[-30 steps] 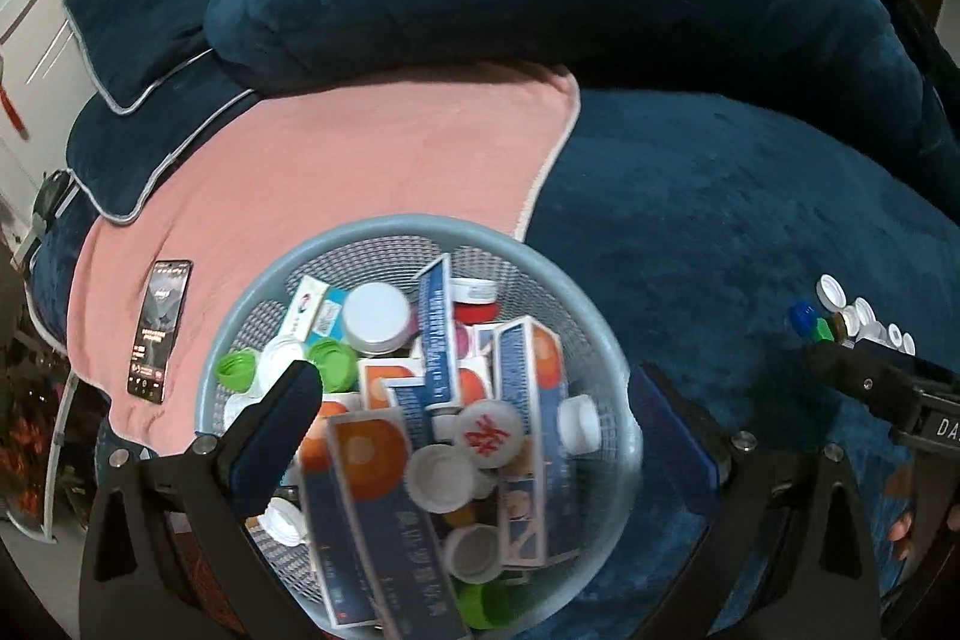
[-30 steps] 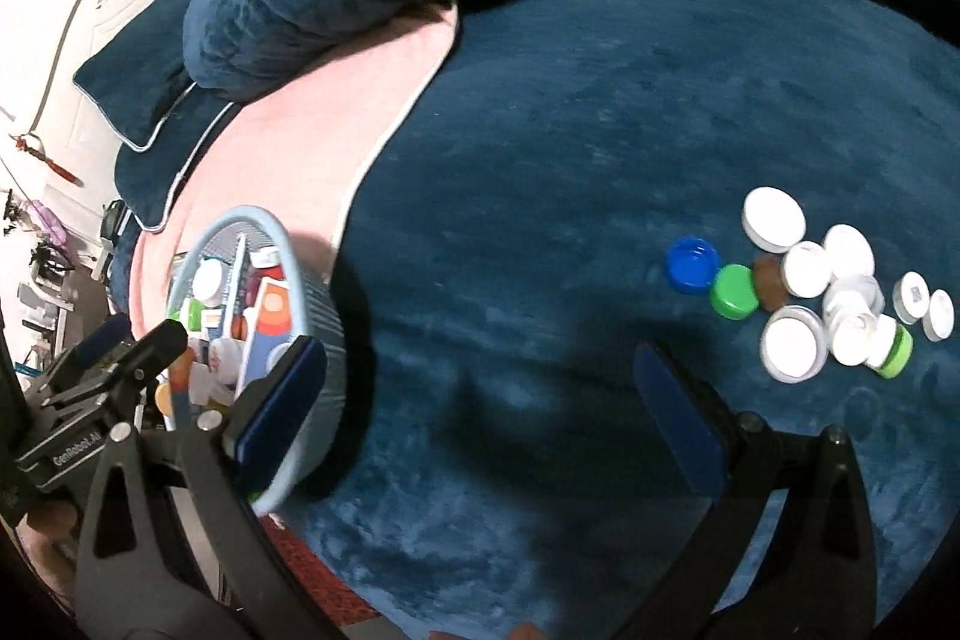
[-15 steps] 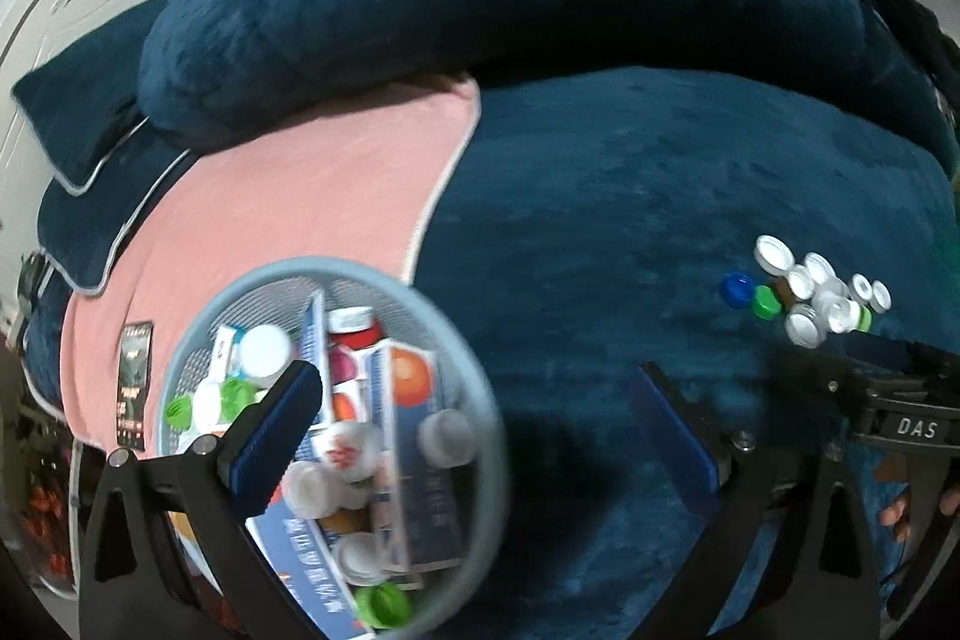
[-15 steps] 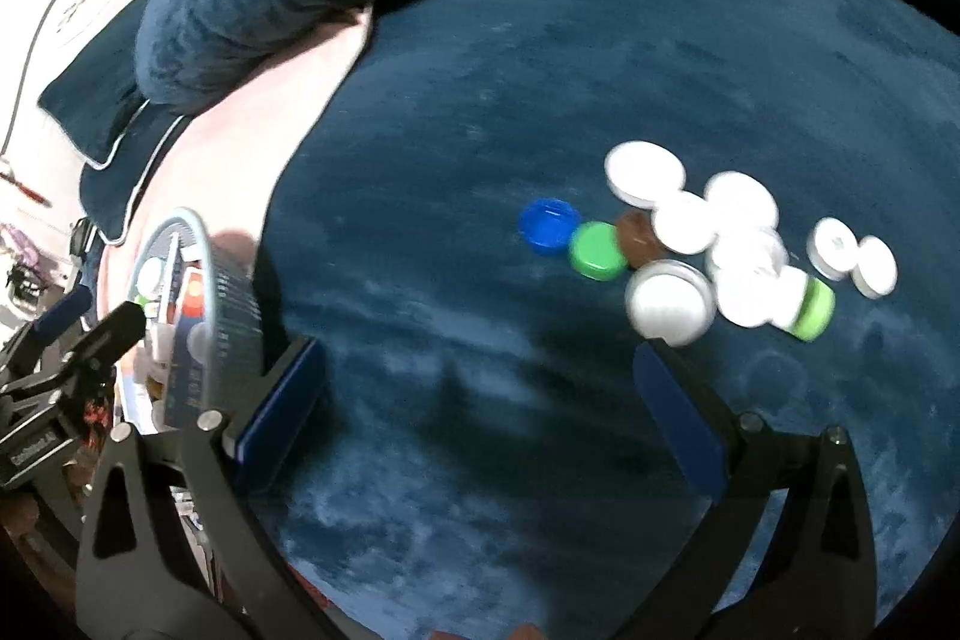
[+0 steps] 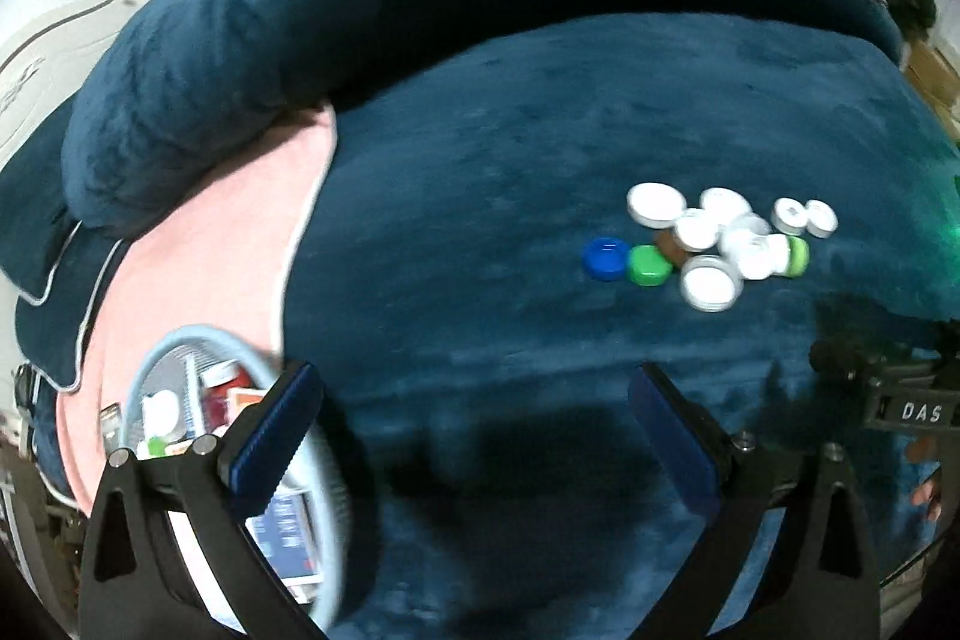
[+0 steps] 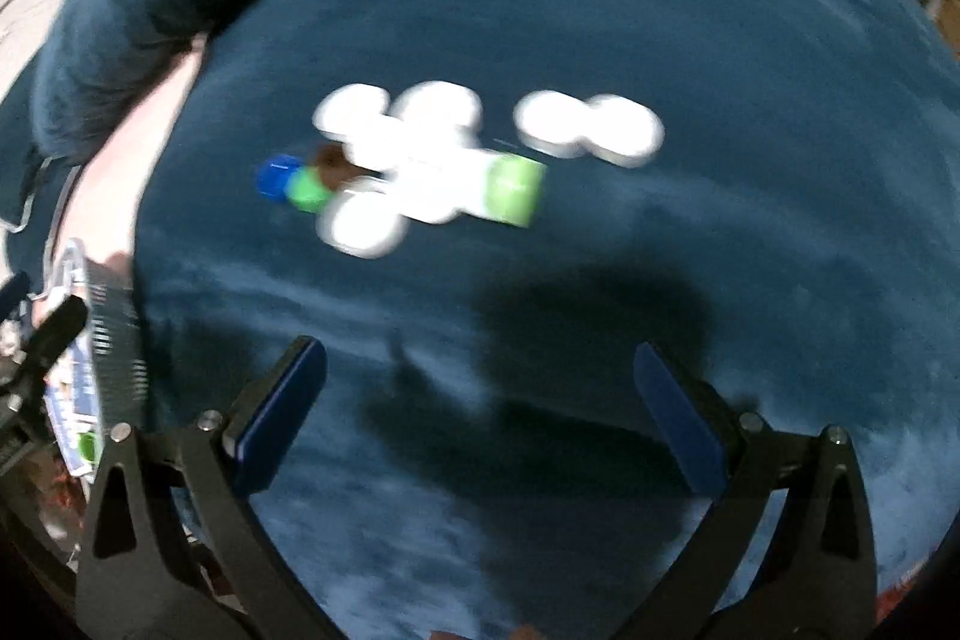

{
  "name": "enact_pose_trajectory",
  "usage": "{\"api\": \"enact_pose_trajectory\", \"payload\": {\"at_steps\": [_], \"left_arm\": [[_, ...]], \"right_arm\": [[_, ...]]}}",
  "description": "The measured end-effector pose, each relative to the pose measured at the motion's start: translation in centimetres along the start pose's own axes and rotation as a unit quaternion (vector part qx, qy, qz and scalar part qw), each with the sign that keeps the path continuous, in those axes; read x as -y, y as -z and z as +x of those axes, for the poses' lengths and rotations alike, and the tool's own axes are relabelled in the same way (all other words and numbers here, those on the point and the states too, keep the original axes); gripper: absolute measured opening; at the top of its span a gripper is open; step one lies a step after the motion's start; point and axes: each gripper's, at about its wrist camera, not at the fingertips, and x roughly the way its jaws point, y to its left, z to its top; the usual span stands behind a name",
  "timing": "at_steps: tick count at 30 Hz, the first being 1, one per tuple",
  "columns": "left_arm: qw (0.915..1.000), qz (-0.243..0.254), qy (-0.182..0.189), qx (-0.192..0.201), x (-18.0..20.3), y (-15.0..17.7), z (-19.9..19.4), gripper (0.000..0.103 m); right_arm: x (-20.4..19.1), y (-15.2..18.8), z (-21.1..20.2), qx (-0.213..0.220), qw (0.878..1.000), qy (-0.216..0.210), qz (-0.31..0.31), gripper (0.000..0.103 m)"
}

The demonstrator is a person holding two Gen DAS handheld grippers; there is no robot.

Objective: Organize objects
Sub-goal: 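Move both open grippers back over the scattered caps, then grasp a white cap with the left gripper while the right grasps a white cap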

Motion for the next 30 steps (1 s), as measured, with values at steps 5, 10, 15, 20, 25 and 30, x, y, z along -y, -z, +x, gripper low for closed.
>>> {"api": "enact_pose_trajectory", "payload": {"at_steps": [5, 10, 15, 20, 25, 30], "left_arm": [[0.9994, 0.019, 0.019, -0.023, 3.5, -0.6, 1.2, 0.102], [0.9959, 0.028, 0.02, -0.084, 6.4, -0.2, 5.0, 0.102], [0.9903, 0.078, -0.016, -0.114, 7.9, 1.3, 8.5, 0.102], [0.9895, 0.052, -0.014, -0.134, 6.0, 2.0, 11.1, 0.102], [0.9876, -0.018, 0.029, -0.153, 4.6, 2.7, 13.2, 0.103], [0.979, -0.064, 0.083, -0.175, 2.8, 3.0, 14.2, 0.103]], "right_arm": [[2.8, 1.0, 0.3, -0.024, 0.999, 0.022, 0.016, 0.103], [4.2, 1.3, 1.7, -0.051, 0.998, 0.036, 0.021, 0.103], [4.0, 0.7, 3.2, -0.069, 0.996, 0.063, 0.011, 0.103], [3.3, 0.3, 4.3, -0.08, 0.99, 0.112, -0.001, 0.103], [2.7, 0.2, 4.8, -0.08, 0.985, 0.154, -0.009, 0.103], [3.4, -0.4, 4.8, -0.094, 0.984, 0.151, -0.008, 0.103]]}}
